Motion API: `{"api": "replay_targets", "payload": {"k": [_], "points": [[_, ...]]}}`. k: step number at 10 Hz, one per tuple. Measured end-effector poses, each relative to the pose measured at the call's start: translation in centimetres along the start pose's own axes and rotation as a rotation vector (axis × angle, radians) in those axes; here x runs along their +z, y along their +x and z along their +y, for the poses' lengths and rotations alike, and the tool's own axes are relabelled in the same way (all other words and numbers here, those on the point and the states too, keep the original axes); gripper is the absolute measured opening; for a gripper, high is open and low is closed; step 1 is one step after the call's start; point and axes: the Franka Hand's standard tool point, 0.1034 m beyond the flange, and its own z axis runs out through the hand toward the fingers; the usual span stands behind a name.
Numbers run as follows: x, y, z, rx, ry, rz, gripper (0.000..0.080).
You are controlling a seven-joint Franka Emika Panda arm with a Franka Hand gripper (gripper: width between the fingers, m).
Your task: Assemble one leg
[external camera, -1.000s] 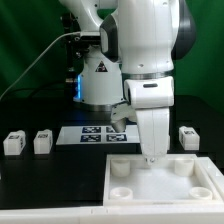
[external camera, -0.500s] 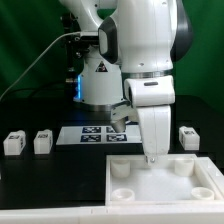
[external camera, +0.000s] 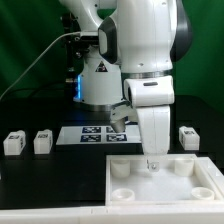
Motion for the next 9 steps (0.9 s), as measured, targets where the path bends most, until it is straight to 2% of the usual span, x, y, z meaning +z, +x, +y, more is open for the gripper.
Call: {"api": "replay_targets", "payload": {"k": [6,7,9], "points": [[-0.2,-0.1,0.1,0.016,-0.002,0.0,0.0649],[-1.4,-0.2,0.2,0.065,-0.019,-0.002,0.0649],[-3.3,1.9,-1.0,0.215,-0.016,-0.006,0.0649]]}}
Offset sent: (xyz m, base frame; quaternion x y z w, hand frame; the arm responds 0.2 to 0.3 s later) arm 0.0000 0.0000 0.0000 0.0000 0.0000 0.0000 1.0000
